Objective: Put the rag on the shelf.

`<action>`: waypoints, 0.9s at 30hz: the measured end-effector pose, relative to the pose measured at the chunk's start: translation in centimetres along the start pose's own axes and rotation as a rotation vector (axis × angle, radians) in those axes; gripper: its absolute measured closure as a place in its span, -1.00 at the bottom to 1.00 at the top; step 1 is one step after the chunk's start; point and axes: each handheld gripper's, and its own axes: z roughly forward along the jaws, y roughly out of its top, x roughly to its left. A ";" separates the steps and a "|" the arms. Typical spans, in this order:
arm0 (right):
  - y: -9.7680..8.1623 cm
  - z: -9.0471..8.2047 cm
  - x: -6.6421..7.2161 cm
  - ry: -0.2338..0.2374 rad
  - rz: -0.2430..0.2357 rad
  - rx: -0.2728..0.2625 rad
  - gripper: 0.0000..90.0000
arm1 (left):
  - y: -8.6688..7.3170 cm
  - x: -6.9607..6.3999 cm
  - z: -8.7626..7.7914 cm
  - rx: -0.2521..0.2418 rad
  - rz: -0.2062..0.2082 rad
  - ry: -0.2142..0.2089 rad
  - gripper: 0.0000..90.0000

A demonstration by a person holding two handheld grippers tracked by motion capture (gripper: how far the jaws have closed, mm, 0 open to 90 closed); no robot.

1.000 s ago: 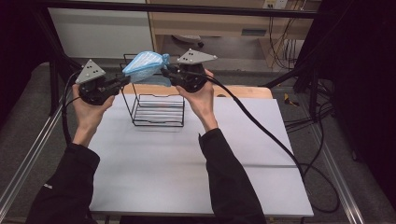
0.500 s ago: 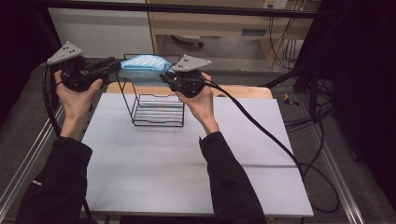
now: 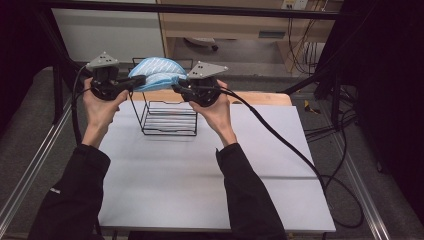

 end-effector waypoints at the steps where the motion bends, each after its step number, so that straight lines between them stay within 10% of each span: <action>1: 0.0 -0.1 0.0 0.000 0.007 0.002 0.55 | -0.2 -0.1 0.1 0.005 0.004 0.000 0.99; 12: 1.0 -1.9 0.5 0.036 0.071 -0.048 0.07 | -1.5 -0.7 1.0 0.040 0.064 0.043 1.00; 20: 1.3 -0.4 0.4 0.073 0.168 -0.009 0.96 | -1.7 -1.0 1.4 0.053 0.091 0.060 1.00; 27: -0.7 1.4 0.1 0.020 0.188 0.094 1.00 | -1.4 -0.7 -0.5 -0.015 0.052 0.046 0.86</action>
